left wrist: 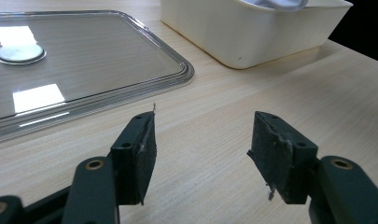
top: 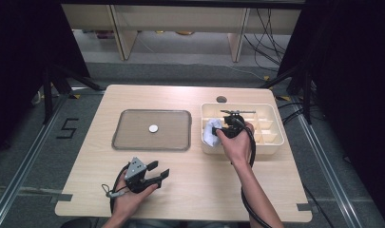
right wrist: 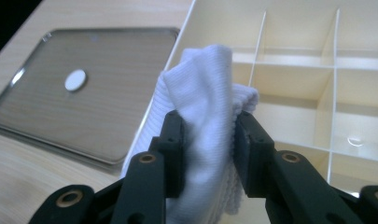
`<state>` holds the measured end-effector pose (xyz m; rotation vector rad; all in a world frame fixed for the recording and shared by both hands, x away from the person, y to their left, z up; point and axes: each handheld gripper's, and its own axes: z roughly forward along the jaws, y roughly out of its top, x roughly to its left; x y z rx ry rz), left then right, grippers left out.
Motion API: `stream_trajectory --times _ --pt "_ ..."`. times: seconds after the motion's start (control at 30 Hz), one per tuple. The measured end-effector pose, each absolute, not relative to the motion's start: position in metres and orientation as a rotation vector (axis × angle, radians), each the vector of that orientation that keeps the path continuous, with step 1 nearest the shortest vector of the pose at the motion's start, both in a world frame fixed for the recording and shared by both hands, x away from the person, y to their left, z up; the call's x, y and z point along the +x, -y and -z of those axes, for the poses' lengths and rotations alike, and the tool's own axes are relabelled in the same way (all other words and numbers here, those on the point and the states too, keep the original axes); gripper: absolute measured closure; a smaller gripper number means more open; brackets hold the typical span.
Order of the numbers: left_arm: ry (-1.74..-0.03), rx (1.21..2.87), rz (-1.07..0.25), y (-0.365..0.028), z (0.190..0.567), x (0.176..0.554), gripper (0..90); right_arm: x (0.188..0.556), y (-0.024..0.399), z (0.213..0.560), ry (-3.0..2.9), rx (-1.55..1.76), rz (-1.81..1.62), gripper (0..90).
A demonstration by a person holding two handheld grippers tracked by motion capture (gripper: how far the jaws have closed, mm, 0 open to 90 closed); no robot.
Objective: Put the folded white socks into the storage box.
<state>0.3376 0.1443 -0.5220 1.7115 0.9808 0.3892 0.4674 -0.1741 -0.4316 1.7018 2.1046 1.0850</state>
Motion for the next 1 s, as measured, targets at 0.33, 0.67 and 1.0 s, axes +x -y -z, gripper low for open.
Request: stream_trajectory --times 0.33,0.67,1.0 --pt "-0.979 1.709 -0.384 -0.144 0.522 0.338 39.7 0.475 0.167 0.438 -2.156 1.743 -0.977 67.3" --pt "-0.966 1.716 -0.387 -0.144 0.522 0.339 39.7 0.479 0.156 0.440 -2.186 1.762 -0.827 67.4" --pt "-0.992 1.703 -0.376 -0.143 0.523 0.338 39.6 0.485 0.149 0.439 -2.255 1.658 -0.756 67.5"
